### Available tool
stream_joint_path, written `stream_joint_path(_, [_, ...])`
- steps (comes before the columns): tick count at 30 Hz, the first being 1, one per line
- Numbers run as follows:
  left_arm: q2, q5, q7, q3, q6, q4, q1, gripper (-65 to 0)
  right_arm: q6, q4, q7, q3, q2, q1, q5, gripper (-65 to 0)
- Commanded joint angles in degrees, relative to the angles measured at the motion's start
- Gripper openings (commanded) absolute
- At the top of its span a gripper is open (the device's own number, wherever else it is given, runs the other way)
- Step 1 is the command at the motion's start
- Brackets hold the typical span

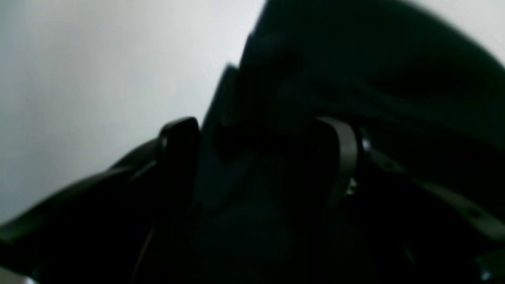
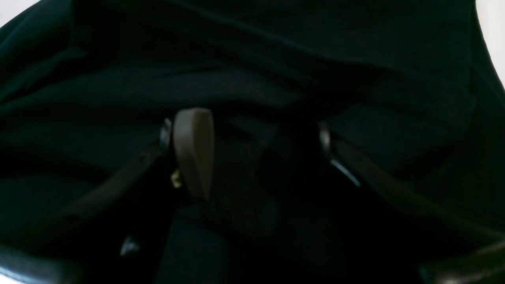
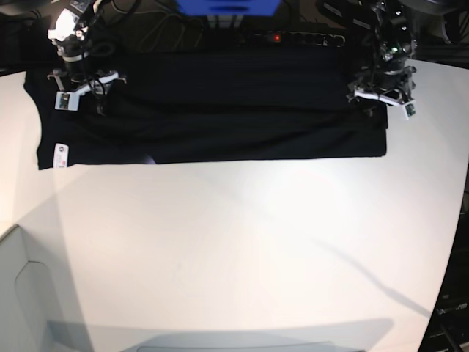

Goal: Fold the T-shirt properly
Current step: 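Grasp the folded edges with both grippers and tuck them inward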

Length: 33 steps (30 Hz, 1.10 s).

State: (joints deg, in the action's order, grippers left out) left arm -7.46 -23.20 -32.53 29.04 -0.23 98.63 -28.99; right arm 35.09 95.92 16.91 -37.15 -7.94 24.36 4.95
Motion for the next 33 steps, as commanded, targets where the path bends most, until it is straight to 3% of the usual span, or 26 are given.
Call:
stream_joint_path(1, [-0.4,-0.14,0.49,0.19,-0.08,0.58,-0.06,-22.8,0.12,0.56,-0.51,-0.17,0.25,0.3,0.37,-31.7])
stream_joint_path(9, [-0.4,-0.14,0.49,0.19,-0.08,-2.41,0.82,-25.0,0.12,0.56,-0.25,-0.26,1.13,0.21,0.37,-31.7])
stream_joint_path(18, [0.56,-0.23,0.49,0.37,-0.08,-6.01,2.75,-65.0,0.12,0.48,-0.16,-0.52,2.45,0.12,0.37,-31.7])
stream_joint_path(23, [0.74,-0.23,0.49,0.63,-0.08,-4.43,3.63,-65.0,0.12,-1.28,-0.16,-0.7,3.86,-1.46,0.37,-31.7])
stream_joint_path(31, [1.09,-0.23,0.49,0.11,-0.08,11.48,1.78,-65.0,0.12,-6.47,-0.51,-0.7,5.97,-3.92,0.37,-31.7])
stream_joint_path(33, [2.85,-0.75,0.49,0.02,-0.08,14.38,1.87,-65.0,0.12,-6.03,-0.42,-0.35,5.97,-3.92,0.37,-31.7])
